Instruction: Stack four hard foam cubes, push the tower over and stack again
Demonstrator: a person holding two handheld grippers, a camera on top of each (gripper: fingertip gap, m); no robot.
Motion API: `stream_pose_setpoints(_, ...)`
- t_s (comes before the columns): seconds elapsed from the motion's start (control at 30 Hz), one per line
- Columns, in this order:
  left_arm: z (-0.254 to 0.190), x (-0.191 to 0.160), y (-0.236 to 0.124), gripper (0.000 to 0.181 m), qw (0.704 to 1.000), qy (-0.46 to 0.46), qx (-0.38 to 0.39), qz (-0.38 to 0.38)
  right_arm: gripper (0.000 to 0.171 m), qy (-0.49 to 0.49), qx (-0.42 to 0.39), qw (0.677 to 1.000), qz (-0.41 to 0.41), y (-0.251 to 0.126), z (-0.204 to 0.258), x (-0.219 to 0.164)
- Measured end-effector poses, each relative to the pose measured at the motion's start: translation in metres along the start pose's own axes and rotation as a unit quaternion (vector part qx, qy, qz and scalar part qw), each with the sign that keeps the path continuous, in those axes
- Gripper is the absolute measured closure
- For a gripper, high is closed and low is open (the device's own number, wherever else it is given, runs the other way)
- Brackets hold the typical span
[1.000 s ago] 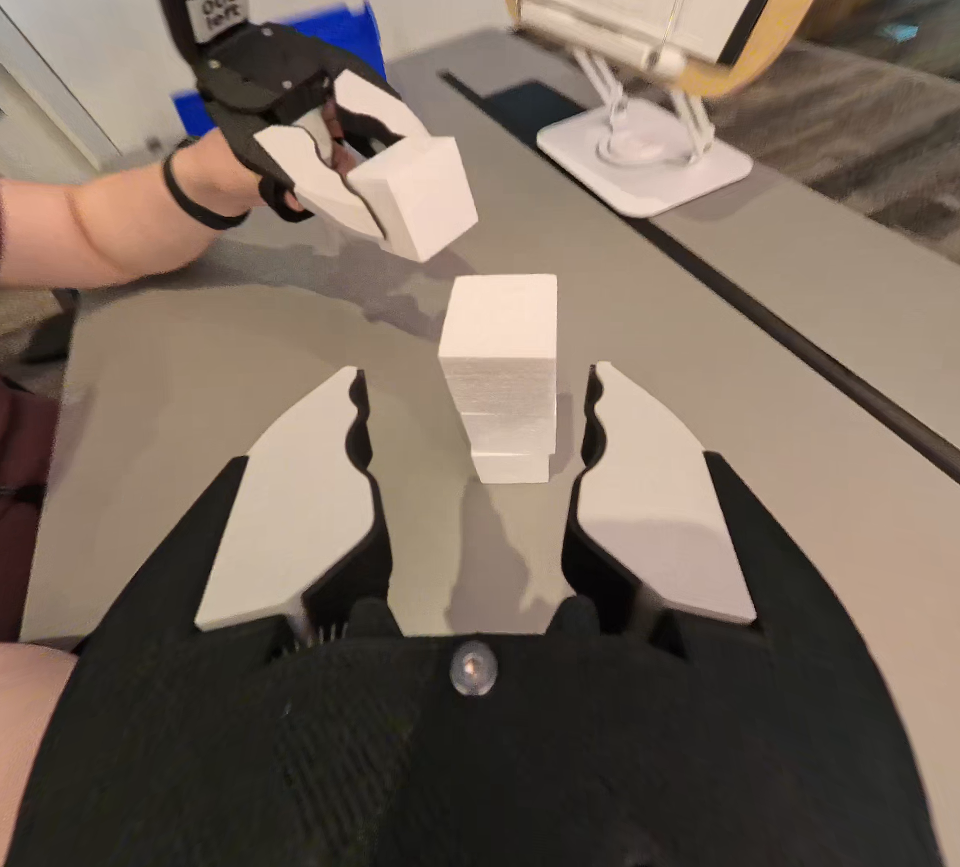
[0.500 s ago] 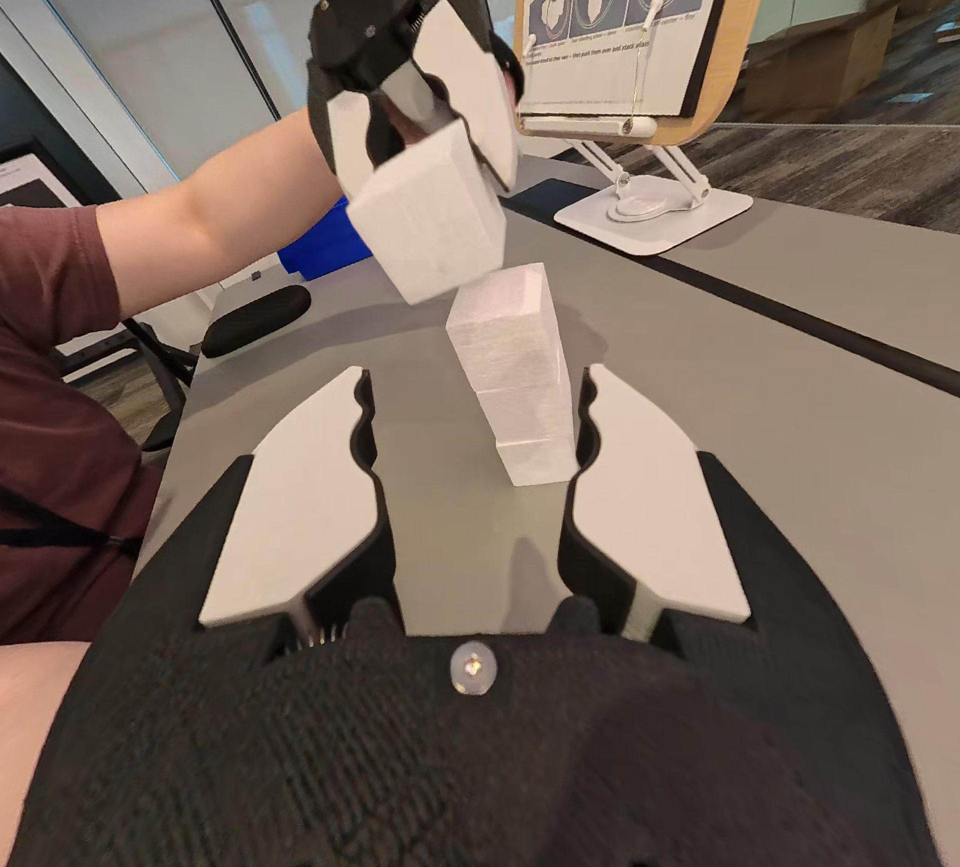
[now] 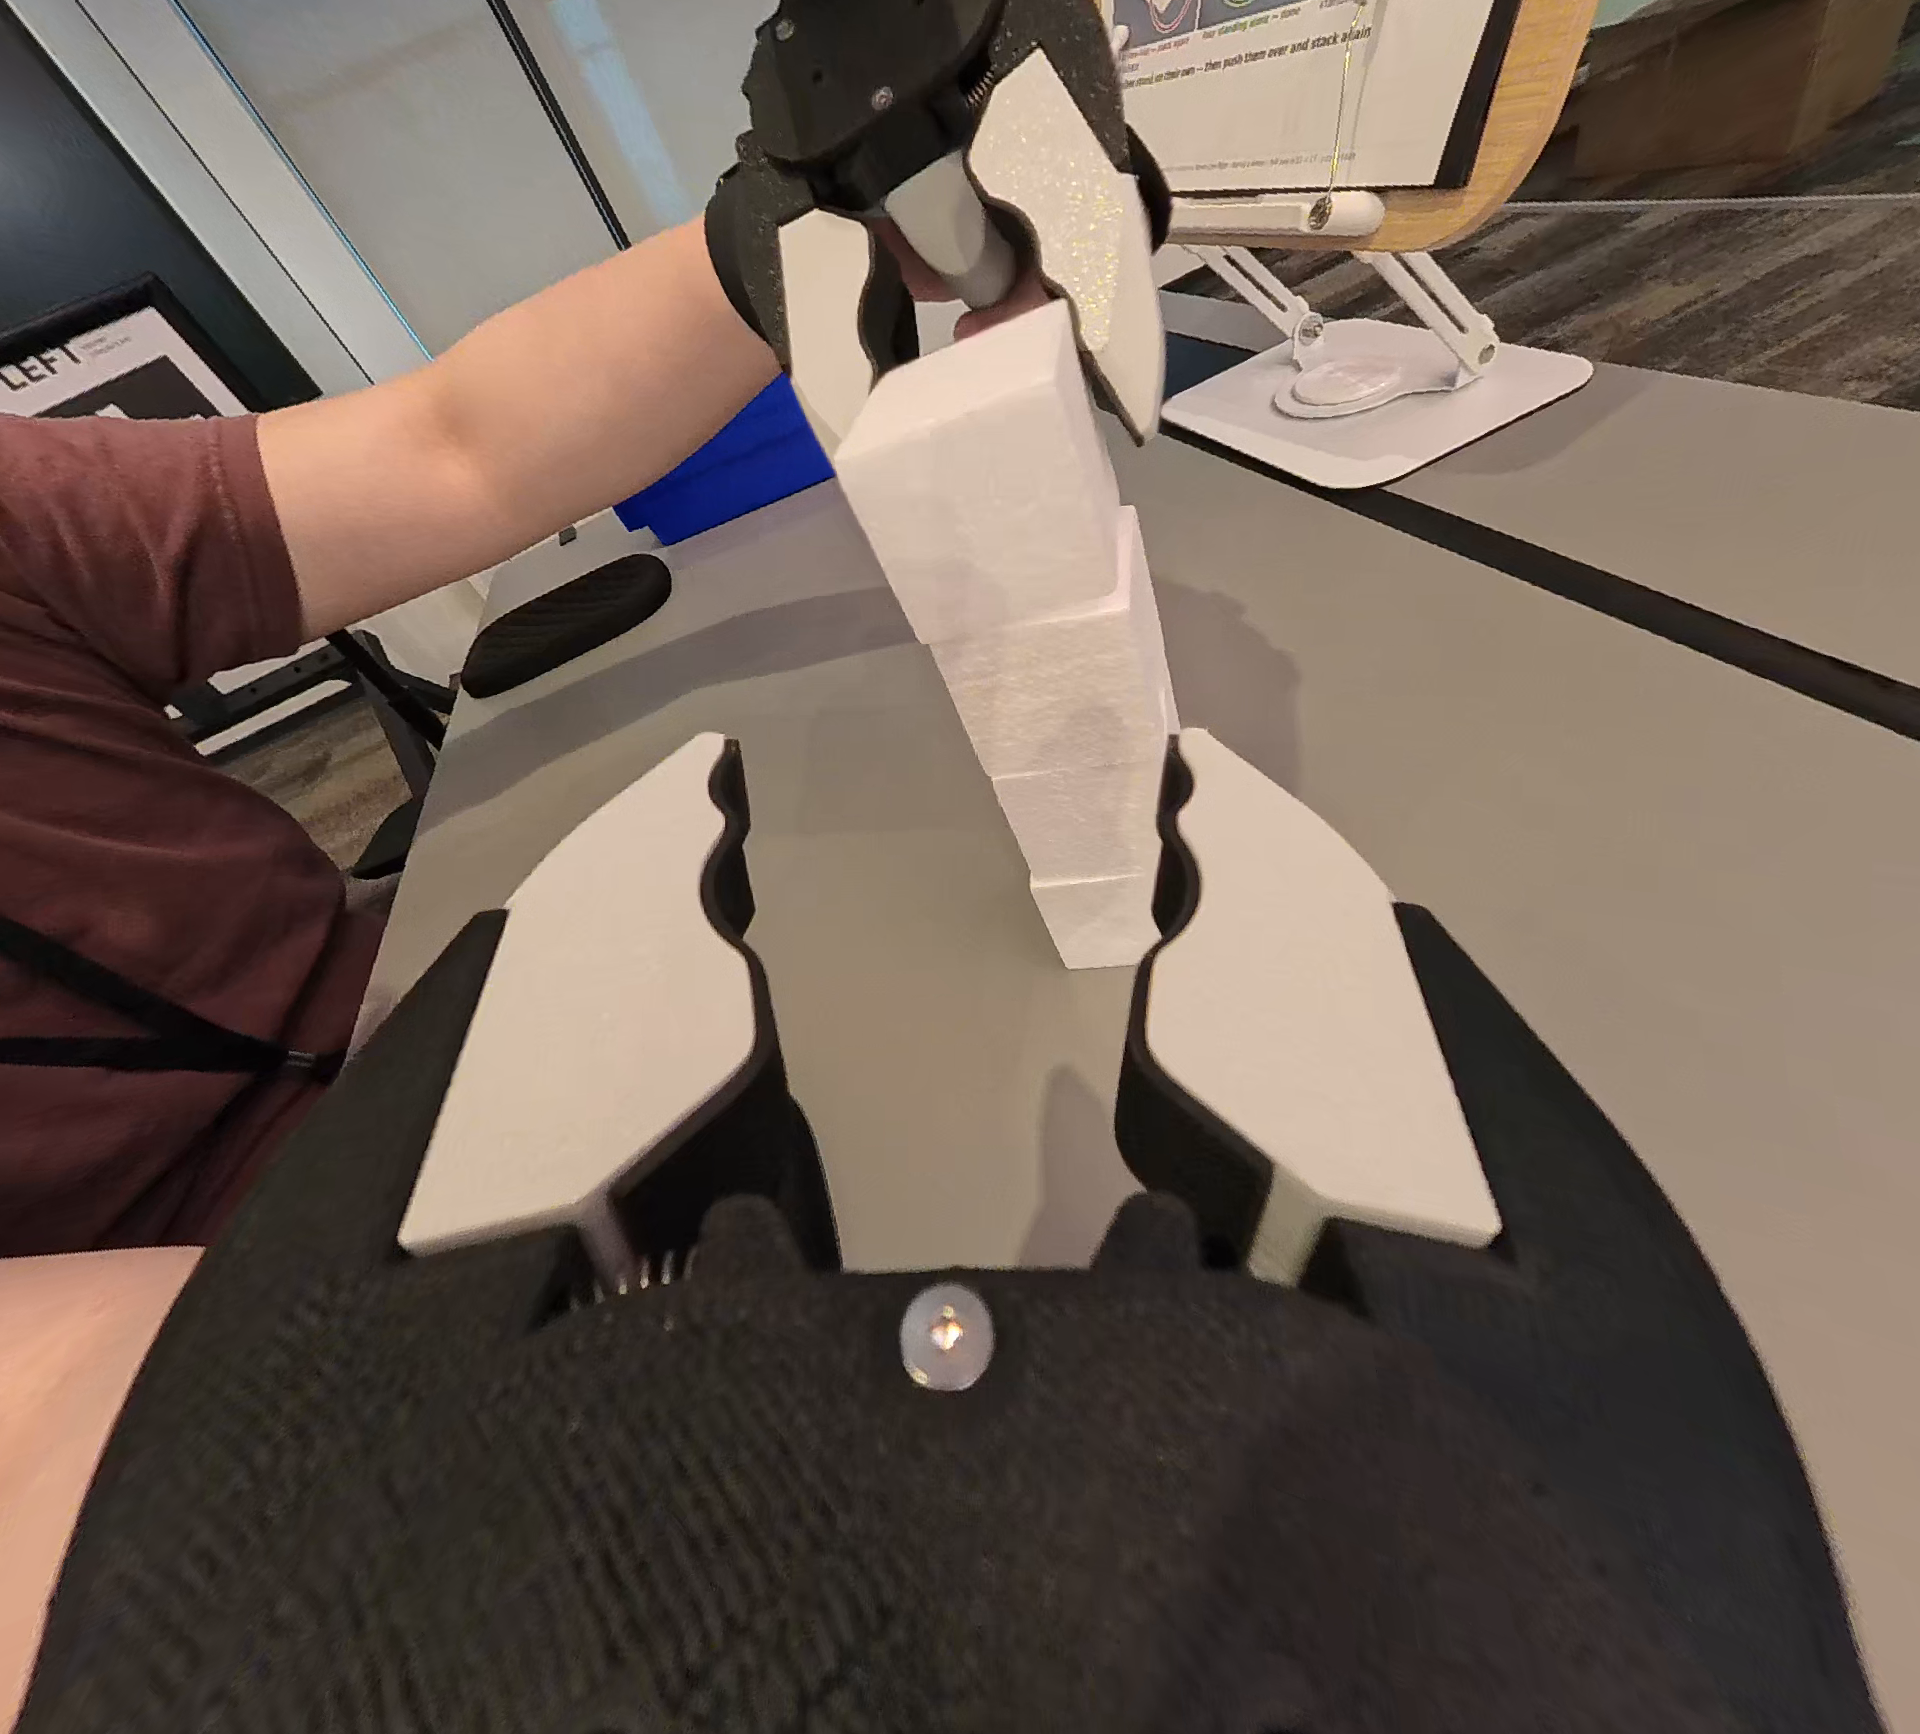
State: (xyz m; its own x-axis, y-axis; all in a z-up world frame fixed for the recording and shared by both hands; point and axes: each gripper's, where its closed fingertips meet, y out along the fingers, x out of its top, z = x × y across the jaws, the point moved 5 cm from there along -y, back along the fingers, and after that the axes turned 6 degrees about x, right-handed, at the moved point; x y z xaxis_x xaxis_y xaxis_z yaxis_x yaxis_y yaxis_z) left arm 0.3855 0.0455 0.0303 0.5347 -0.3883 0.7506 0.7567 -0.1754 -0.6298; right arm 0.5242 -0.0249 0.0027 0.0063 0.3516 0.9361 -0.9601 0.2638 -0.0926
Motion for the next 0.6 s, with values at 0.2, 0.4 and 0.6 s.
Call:
stream_pose_setpoints(0.2, 0.0, -0.003, 0.001, 0.098, 0.999, -0.038, -0.005, 0.005, 0.093, 0.014, -0.004, 1.0, 0.021, 0.004, -0.003, -0.007)
stream_pose_setpoints(0.4, -0.019, -0.009, -0.03, 0.085, 0.993, -0.065, 0.059, -0.072, 0.142, 0.041, -0.095, 0.988, 0.118, -0.004, -0.021, -0.025)
stream_pose_setpoints(0.6, -0.077, -0.078, -0.081, 0.126, 0.959, -0.126, 0.176, -0.185, 0.171, 0.166, -0.321, 0.917, 0.169, -0.055, -0.054, -0.038)
